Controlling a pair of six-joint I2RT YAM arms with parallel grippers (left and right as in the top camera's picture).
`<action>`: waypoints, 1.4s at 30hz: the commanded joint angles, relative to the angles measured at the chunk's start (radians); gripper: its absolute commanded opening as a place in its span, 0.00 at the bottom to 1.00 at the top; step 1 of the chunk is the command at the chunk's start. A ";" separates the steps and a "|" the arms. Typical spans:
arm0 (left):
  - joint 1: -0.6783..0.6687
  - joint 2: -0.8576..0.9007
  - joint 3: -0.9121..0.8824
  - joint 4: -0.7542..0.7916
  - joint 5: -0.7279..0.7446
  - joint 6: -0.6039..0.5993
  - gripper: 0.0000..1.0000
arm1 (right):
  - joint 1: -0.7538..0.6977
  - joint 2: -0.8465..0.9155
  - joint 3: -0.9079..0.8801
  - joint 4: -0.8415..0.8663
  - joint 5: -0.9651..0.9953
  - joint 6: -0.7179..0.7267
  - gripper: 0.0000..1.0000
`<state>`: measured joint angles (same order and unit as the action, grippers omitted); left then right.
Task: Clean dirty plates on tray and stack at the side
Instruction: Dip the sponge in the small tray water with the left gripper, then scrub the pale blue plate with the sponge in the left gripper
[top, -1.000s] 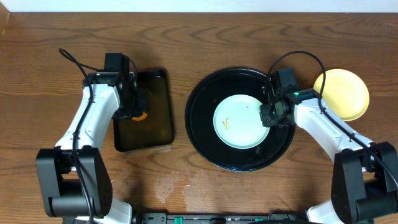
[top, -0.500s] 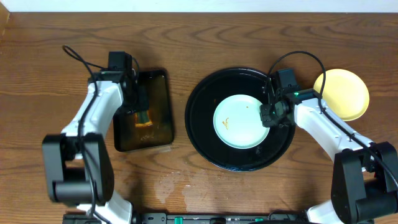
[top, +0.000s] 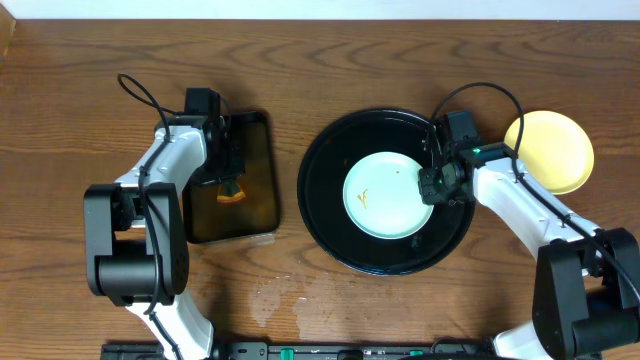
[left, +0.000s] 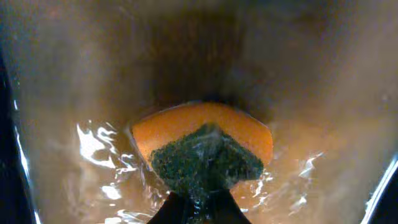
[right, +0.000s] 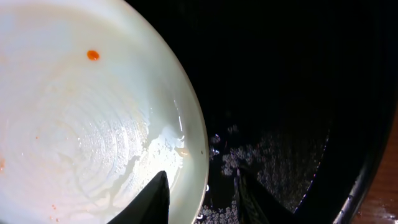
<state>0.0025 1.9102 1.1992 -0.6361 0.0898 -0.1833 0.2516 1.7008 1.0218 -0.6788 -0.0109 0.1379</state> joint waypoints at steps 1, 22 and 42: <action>0.000 -0.023 0.021 -0.058 -0.020 -0.004 0.07 | -0.003 0.007 0.012 -0.012 -0.005 0.030 0.33; -0.220 -0.270 0.082 -0.116 0.151 -0.075 0.07 | -0.035 0.122 0.012 0.052 -0.131 0.042 0.12; -0.632 -0.031 0.082 0.410 0.313 -0.341 0.07 | -0.041 0.150 0.012 0.039 -0.068 0.093 0.01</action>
<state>-0.5987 1.8175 1.2602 -0.2768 0.3317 -0.4465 0.2123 1.8080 1.0462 -0.6312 -0.1184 0.2058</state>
